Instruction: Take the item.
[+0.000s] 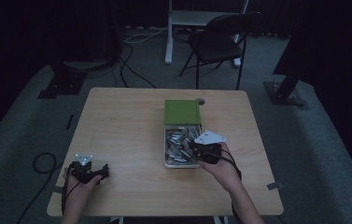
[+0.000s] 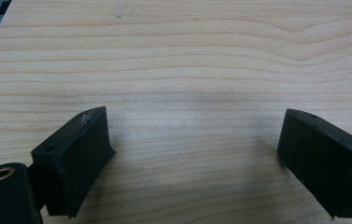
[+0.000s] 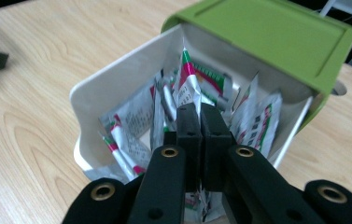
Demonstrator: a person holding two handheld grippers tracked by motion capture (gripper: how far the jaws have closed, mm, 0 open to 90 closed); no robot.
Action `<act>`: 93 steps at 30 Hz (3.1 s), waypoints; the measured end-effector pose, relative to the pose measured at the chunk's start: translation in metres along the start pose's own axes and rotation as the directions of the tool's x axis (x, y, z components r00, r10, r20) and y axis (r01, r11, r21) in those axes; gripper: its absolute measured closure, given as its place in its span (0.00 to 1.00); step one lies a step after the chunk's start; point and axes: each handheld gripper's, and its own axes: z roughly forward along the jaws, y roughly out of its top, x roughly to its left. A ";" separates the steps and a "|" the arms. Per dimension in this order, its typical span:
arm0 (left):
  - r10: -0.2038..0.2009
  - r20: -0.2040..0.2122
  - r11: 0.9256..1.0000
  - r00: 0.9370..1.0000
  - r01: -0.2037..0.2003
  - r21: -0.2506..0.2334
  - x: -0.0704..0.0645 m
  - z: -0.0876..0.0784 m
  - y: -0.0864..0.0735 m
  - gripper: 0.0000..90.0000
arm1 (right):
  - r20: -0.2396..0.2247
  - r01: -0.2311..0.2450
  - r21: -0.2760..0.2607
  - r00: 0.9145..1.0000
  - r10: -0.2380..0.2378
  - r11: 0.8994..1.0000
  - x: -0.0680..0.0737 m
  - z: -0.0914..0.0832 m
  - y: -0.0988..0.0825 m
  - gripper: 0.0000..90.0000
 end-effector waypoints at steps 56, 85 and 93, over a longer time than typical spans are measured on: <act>0.000 0.000 1.000 1.000 0.000 0.001 0.000 0.000 0.000 0.11 | 0.291 -0.325 -0.017 0.903 0.315 0.946 -0.132 -0.058 -0.088 0.99; 0.000 0.000 1.000 1.000 0.000 0.002 0.000 0.000 0.000 0.11 | 0.428 -0.340 0.121 0.866 0.260 0.933 -0.134 -0.036 -0.122 0.99; 0.000 0.000 1.000 1.000 0.000 0.002 0.000 0.000 0.000 0.11 | 0.363 -0.313 0.141 0.899 0.245 0.939 -0.111 -0.025 -0.125 0.99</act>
